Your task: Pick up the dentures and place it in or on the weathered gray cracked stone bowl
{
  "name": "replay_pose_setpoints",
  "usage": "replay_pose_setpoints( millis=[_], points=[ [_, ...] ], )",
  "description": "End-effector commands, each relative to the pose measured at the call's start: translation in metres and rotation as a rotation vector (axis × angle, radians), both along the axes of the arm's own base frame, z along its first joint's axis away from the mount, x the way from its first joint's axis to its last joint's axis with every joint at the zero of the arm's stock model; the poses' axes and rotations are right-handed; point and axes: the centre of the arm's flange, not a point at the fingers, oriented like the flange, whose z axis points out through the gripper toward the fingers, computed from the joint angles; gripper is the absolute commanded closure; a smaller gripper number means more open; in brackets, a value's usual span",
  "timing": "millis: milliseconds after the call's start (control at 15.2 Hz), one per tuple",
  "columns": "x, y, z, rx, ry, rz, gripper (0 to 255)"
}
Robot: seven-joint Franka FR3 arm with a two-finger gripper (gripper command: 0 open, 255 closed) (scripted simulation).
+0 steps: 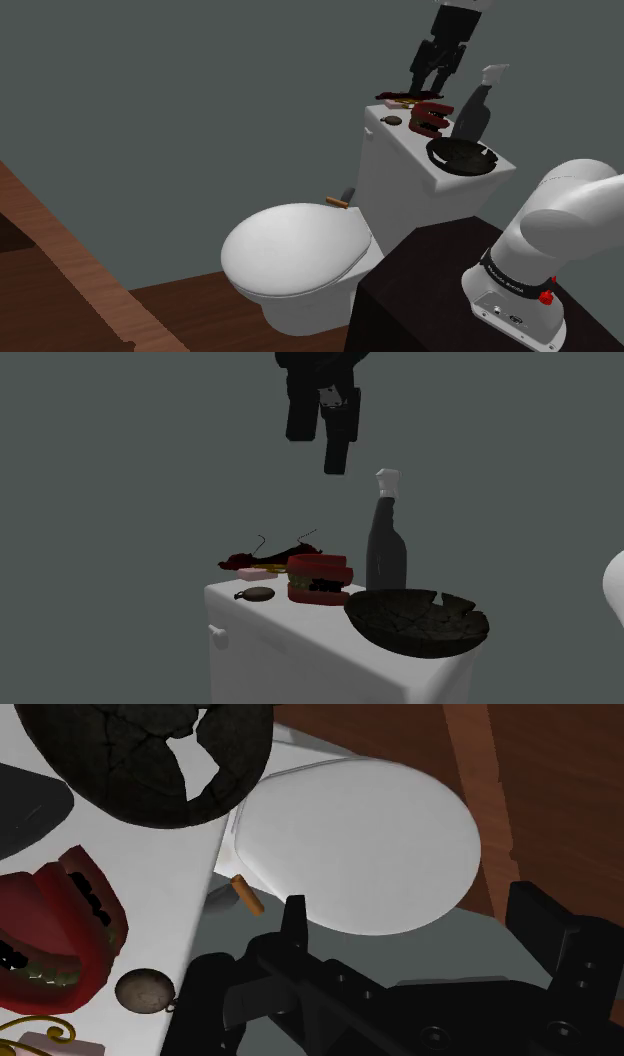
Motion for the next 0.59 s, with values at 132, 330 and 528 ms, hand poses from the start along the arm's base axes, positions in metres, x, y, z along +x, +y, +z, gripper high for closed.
replay_pose_setpoints(
  millis=[132,330,528],
  points=[
    [0.009,-0.018,-0.013,-0.015,0.002,-0.006,0],
    [0.023,-0.046,-0.033,-0.036,0.004,-0.015,0],
    [0.036,-0.075,-0.052,-0.058,0.006,-0.024,0]
  ],
)
